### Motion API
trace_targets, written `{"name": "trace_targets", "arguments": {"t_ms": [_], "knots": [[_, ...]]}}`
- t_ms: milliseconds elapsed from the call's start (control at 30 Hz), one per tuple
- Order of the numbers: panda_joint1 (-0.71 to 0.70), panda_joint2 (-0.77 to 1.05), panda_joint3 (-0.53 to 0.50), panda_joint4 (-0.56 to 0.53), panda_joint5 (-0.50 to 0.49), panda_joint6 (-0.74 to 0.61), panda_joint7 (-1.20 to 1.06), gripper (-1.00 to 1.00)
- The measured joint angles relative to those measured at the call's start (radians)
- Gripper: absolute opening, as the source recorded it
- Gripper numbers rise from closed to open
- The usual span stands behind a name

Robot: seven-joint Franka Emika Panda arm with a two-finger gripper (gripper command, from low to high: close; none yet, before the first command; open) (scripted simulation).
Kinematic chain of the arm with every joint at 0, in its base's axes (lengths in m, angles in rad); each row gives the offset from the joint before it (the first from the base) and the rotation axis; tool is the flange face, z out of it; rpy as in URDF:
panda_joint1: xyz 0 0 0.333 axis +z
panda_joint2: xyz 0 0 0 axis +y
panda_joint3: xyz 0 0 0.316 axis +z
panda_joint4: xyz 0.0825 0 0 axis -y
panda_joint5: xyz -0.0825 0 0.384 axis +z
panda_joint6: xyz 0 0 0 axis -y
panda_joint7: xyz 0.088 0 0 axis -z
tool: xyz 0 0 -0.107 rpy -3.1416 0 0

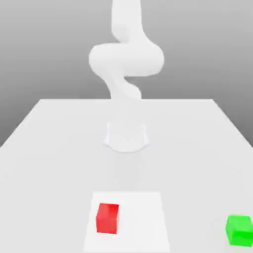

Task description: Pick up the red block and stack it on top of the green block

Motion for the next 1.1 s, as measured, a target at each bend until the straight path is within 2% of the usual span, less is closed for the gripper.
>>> {"name": "trace_targets", "arguments": {"t_ms": [700, 900, 933, 1100], "knots": [[-0.042, 0.768, -0.051, -0.291, 0.014, 0.377, -0.020, 0.00], [-0.058, 0.985, -0.031, -0.280, 0.041, 0.547, -0.040, 0.00], [-0.061, 1.010, -0.027, -0.277, 0.044, 0.568, -0.042, -1.00], [-0.061, 1.010, -0.027, -0.277, 0.042, 0.568, -0.040, -1.00]]}}
